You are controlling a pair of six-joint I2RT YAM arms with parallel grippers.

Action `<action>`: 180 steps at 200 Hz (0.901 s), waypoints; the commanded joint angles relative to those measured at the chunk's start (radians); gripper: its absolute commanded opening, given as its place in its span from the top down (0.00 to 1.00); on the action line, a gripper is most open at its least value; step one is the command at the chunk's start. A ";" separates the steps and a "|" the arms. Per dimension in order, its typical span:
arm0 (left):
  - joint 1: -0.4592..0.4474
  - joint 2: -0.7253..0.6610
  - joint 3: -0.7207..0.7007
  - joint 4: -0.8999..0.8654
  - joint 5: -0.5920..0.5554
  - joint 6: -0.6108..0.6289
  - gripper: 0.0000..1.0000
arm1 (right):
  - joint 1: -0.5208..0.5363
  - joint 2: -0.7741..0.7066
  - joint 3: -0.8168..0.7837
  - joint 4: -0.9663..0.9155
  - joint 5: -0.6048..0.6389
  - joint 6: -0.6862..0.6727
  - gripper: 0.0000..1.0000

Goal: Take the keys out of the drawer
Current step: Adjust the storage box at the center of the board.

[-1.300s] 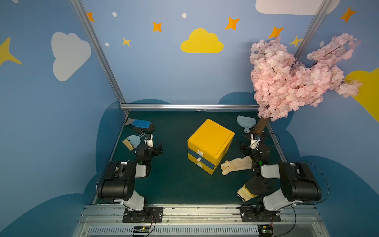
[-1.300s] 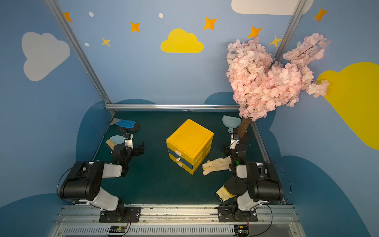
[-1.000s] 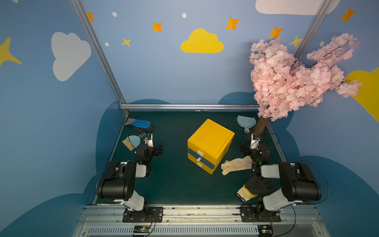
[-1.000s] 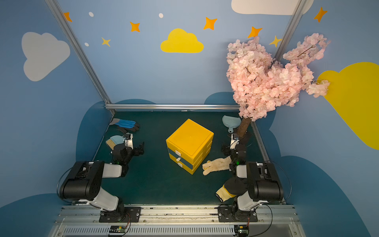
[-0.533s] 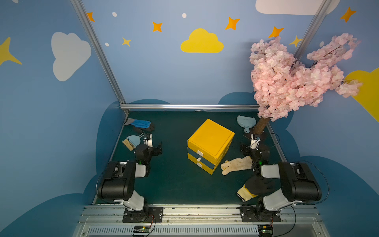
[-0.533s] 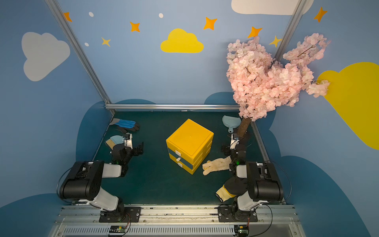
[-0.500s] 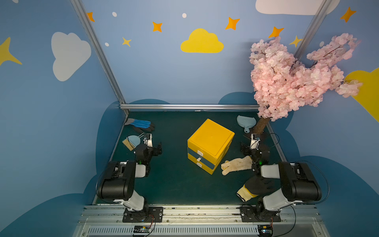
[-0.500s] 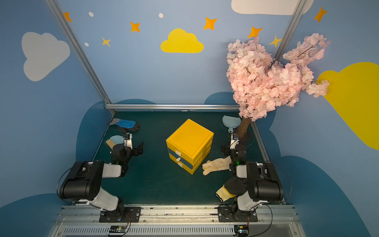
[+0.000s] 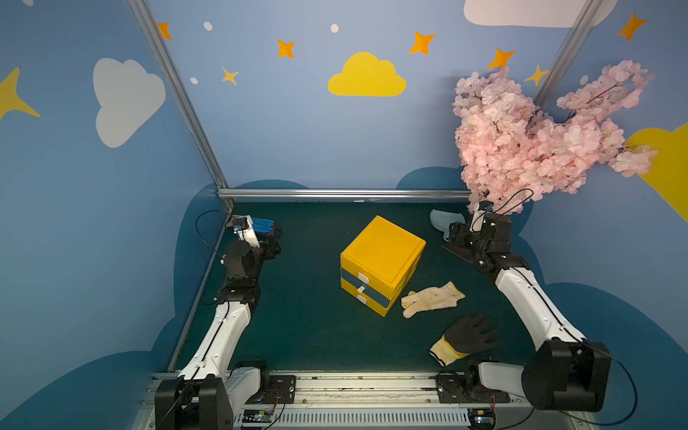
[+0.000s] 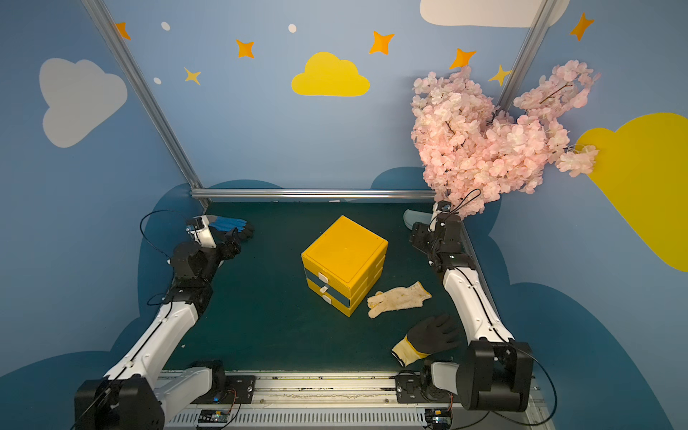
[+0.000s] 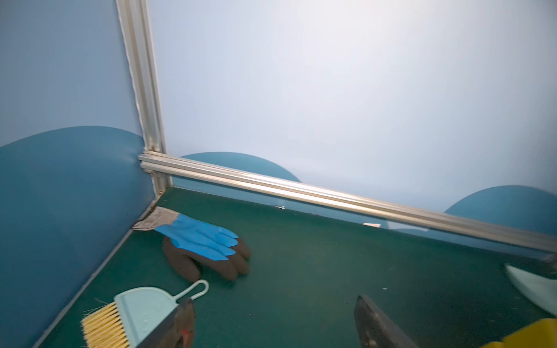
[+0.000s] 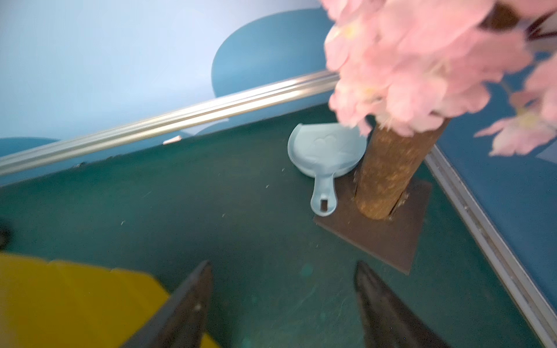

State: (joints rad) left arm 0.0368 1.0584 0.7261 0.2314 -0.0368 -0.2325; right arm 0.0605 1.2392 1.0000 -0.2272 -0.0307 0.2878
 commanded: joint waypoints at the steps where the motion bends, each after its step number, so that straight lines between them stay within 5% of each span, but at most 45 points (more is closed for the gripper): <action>1: -0.044 0.016 0.102 -0.360 0.075 -0.091 0.23 | 0.044 -0.078 -0.080 -0.316 -0.157 0.208 0.46; 38: -0.113 0.089 0.227 -0.487 0.145 -0.161 0.31 | 0.140 -0.227 -0.146 -0.437 -0.181 0.370 0.53; 72: -0.155 0.189 0.279 -0.569 0.222 -0.257 0.42 | 0.224 -0.286 -0.213 -0.478 -0.217 0.378 0.56; 106: -0.282 0.251 0.346 -0.559 0.238 -0.254 0.42 | 0.239 -0.282 -0.241 -0.447 -0.309 0.416 0.64; 180: -0.307 0.399 0.356 -0.443 0.567 -0.678 0.42 | 0.255 -0.182 -0.191 -0.348 -0.428 0.511 0.70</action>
State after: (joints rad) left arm -0.2607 1.4490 1.0988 -0.2813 0.3962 -0.7330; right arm 0.3103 1.0309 0.7662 -0.6243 -0.4000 0.7525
